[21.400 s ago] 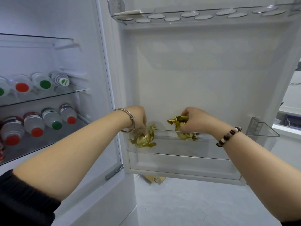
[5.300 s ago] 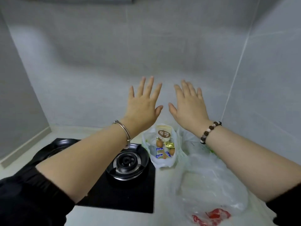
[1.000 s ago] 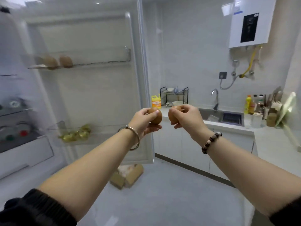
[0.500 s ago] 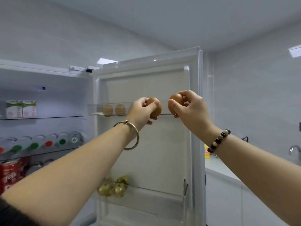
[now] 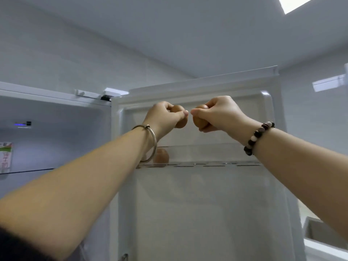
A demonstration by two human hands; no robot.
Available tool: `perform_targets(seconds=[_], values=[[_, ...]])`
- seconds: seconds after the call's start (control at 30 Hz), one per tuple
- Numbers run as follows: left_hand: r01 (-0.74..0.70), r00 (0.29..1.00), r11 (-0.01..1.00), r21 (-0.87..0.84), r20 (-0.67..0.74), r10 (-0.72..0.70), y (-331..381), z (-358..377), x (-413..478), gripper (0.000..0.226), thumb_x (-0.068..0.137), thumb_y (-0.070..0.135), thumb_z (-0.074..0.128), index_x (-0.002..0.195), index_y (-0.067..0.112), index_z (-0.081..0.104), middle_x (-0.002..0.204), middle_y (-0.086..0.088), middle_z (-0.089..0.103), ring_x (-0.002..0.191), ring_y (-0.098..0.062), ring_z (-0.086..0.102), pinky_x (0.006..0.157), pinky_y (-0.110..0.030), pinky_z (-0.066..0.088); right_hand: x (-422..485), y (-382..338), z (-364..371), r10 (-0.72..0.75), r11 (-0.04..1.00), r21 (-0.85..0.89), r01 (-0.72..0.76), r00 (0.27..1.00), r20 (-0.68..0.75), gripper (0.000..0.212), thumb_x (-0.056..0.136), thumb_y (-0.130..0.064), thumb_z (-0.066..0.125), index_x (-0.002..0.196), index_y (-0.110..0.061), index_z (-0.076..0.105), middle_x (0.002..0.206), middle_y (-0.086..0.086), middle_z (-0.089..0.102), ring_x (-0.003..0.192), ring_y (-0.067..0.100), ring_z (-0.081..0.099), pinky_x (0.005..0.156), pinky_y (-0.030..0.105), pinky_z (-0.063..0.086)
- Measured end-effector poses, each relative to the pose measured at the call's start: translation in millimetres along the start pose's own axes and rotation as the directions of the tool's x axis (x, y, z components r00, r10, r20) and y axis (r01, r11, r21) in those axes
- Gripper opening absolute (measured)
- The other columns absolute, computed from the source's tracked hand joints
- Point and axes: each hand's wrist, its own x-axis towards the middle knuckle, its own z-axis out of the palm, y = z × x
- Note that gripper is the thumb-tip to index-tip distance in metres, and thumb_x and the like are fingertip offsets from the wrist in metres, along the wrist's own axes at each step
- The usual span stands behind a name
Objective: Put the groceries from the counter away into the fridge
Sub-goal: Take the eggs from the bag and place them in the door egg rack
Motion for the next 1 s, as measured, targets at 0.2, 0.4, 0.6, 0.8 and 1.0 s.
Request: perform_targets(seconds=[0.2, 0.4, 0.6, 0.8, 1.0], values=[[0.027, 0.933, 0.997, -0.066, 0.359, -0.002, -28.4, -1.8, 28.5, 0.029, 0.075, 0.024, 0.079, 0.094, 0.010, 0.061, 0.088, -0.001, 0.065, 0.087, -0.018, 0.065, 0.081, -0.034, 0.057, 4.7, 12.8, 18.3, 0.255, 0.963, -0.087, -0.255, 0.967, -0.012, 0.029, 0.079, -0.027, 0.075, 0.085, -0.001, 0.064, 0.076, 0.009, 0.067, 0.063, 0.018, 0.067, 0.061, 0.029, 0.060], [0.020, 0.788, 0.999, -0.029, 0.615, 0.002, -50.9, 4.0, 38.4, 0.025, 0.068, 0.024, 0.081, 0.084, 0.012, 0.066, 0.084, -0.007, 0.068, 0.084, -0.025, 0.068, 0.081, -0.038, 0.057, 5.4, 20.4, 16.8, 0.362, 0.852, -0.340, -0.398, 0.917, -0.167, 0.037, 0.074, -0.036, 0.076, 0.087, -0.003, 0.068, 0.072, 0.010, 0.069, 0.059, 0.022, 0.067, 0.068, 0.032, 0.059], [-0.005, 0.677, 1.000, 0.023, 0.736, -0.014, -50.5, 7.2, 37.5, 0.033, 0.054, 0.025, 0.077, 0.084, 0.010, 0.071, 0.086, -0.013, 0.074, 0.088, -0.035, 0.070, 0.085, -0.054, 0.053, 6.1, 20.9, 18.3, 0.376, 0.744, -0.511, -0.431, 0.902, -0.213, 0.035, 0.076, -0.039, 0.072, 0.085, -0.006, 0.069, 0.061, 0.003, 0.064, 0.048, 0.011, 0.058, 0.049, 0.020, 0.052], [-0.027, 0.637, 0.985, 0.171, 0.763, -0.115, -47.0, 12.4, 35.6, 0.034, 0.053, 0.027, 0.081, 0.083, 0.012, 0.073, 0.086, -0.015, 0.073, 0.088, -0.037, 0.069, 0.084, -0.058, 0.052, 5.7, 21.2, 17.9, 0.359, 0.693, -0.604, -0.393, 0.915, -0.184, 0.032, 0.072, -0.044, 0.072, 0.074, -0.012, 0.069, 0.059, -0.001, 0.064, 0.053, 0.010, 0.059, 0.054, 0.022, 0.051], [-0.052, 0.650, 0.984, 0.170, 0.754, -0.095, -47.8, 12.8, 33.6, 0.018, 0.073, 0.015, 0.077, 0.088, 0.010, 0.070, 0.082, -0.009, 0.074, 0.084, -0.026, 0.071, 0.084, -0.054, 0.054, 5.4, 22.0, 17.8, 0.356, 0.673, -0.633, -0.382, 0.918, -0.176, 0.033, 0.071, -0.045, 0.072, 0.077, -0.012, 0.069, 0.063, -0.001, 0.066, 0.059, 0.012, 0.060, 0.054, 0.022, 0.049]])
